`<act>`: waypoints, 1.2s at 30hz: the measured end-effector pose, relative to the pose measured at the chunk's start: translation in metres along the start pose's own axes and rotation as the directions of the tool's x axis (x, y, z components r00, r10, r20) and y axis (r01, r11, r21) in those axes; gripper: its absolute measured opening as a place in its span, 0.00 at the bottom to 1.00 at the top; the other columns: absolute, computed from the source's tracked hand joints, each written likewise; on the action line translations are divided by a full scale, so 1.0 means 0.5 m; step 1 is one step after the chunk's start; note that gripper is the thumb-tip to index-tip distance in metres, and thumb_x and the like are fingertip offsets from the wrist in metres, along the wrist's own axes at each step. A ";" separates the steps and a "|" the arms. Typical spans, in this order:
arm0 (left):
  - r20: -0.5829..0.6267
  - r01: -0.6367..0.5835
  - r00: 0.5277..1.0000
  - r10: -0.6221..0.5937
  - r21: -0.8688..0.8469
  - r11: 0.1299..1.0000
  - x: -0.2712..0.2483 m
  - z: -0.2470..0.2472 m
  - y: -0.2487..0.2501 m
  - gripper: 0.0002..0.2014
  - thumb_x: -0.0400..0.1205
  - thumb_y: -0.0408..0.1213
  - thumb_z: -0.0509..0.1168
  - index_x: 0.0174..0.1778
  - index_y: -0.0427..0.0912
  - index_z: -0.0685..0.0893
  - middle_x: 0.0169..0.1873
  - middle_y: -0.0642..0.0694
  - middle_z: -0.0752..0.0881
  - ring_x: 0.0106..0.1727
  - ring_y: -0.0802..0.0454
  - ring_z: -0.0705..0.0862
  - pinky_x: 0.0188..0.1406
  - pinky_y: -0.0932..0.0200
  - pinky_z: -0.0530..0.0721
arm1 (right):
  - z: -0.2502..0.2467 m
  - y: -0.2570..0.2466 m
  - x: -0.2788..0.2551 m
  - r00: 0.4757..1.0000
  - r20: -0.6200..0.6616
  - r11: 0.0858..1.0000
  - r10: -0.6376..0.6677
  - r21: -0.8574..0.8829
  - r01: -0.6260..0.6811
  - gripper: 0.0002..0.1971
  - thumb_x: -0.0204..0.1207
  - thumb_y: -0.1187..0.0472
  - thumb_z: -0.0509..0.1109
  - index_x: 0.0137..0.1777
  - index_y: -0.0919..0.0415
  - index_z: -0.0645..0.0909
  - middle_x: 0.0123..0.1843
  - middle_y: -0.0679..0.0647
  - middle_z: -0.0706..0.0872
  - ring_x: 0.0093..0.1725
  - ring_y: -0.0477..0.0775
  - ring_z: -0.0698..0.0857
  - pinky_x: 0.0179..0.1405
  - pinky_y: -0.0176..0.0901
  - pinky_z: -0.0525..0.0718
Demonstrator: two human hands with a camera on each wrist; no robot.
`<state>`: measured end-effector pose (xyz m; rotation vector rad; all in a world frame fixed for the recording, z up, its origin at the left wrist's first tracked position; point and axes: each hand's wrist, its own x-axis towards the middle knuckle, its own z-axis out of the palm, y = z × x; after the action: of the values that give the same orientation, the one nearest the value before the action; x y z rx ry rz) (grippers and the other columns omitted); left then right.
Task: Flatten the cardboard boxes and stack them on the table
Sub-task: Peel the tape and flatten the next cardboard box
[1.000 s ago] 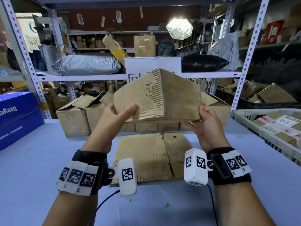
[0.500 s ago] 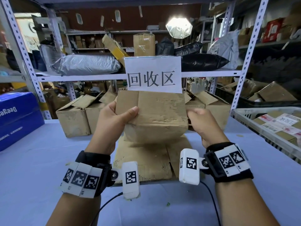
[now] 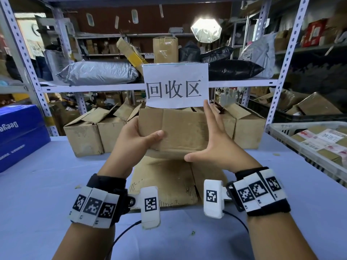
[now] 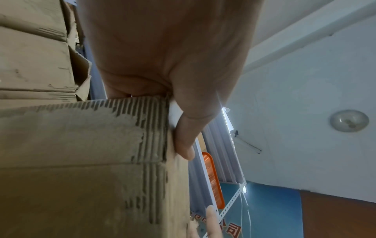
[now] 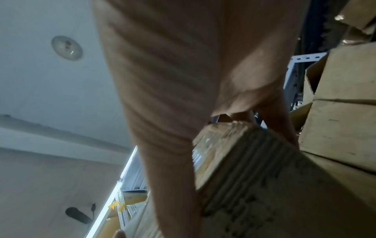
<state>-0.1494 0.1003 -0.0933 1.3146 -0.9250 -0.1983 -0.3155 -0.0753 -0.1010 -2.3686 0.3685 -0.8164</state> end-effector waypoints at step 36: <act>0.416 -0.448 0.880 0.232 0.887 0.110 -0.014 0.023 0.016 0.56 0.58 0.68 0.59 0.83 0.40 0.68 0.71 0.41 0.77 0.72 0.38 0.75 0.85 0.41 0.58 | 0.057 -0.026 -0.003 0.868 -0.447 0.971 0.214 -0.002 -0.240 0.29 0.77 0.41 0.73 0.74 0.53 0.76 0.62 0.50 0.89 0.62 0.56 0.85 0.61 0.55 0.84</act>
<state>-0.1646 0.0985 -0.0899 2.2248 -1.6188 0.8765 -0.2975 -0.0516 -0.1117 -2.1146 0.8520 -1.2445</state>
